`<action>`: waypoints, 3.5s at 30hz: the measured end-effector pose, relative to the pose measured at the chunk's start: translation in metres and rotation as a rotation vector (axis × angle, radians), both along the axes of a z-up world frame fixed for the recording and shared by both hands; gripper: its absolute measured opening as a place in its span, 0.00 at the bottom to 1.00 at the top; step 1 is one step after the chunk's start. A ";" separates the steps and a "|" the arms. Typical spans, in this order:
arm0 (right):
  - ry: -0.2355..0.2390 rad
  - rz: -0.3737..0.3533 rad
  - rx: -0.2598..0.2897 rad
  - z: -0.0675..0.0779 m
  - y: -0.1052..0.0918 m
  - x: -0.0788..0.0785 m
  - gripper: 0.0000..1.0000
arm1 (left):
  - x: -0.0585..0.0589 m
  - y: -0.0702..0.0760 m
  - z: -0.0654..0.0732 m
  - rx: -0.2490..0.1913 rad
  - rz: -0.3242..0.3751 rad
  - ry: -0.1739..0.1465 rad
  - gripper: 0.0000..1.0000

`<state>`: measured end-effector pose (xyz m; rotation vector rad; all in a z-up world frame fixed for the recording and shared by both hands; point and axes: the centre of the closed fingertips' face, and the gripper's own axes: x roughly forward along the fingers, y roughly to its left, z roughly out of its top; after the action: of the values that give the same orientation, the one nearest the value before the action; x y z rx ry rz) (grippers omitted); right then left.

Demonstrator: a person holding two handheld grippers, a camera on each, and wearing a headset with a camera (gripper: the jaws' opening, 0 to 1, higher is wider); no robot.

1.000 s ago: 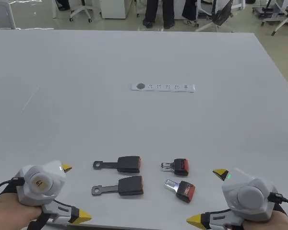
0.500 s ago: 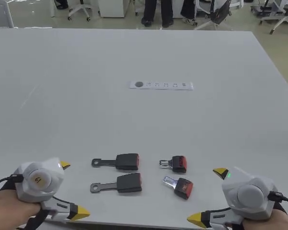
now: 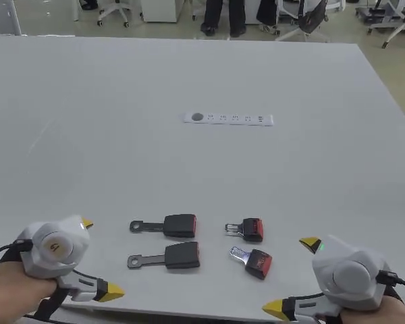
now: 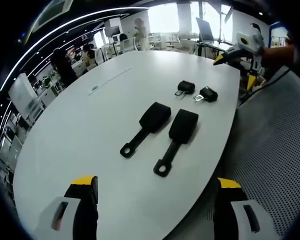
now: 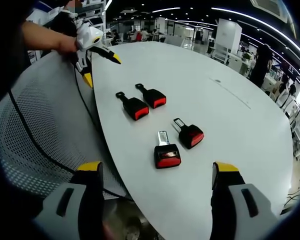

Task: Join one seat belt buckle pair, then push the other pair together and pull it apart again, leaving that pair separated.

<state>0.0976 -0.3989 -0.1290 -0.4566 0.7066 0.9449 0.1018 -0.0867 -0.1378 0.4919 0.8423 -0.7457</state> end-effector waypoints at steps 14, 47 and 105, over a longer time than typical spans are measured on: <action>-0.009 0.004 -0.015 0.001 0.000 0.000 0.88 | -0.002 0.001 -0.001 0.037 -0.038 0.002 0.92; -0.036 0.022 -0.002 -0.002 0.005 0.016 0.73 | -0.008 -0.014 -0.012 0.032 -0.074 0.043 0.89; 0.084 0.123 -0.115 -0.053 0.026 0.035 0.42 | 0.035 -0.123 -0.050 0.040 -0.362 0.133 0.43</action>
<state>0.1322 -0.3725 -0.1824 -0.5694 0.8188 1.0468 0.1372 -0.2095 -0.1880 0.6455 0.9039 -1.1045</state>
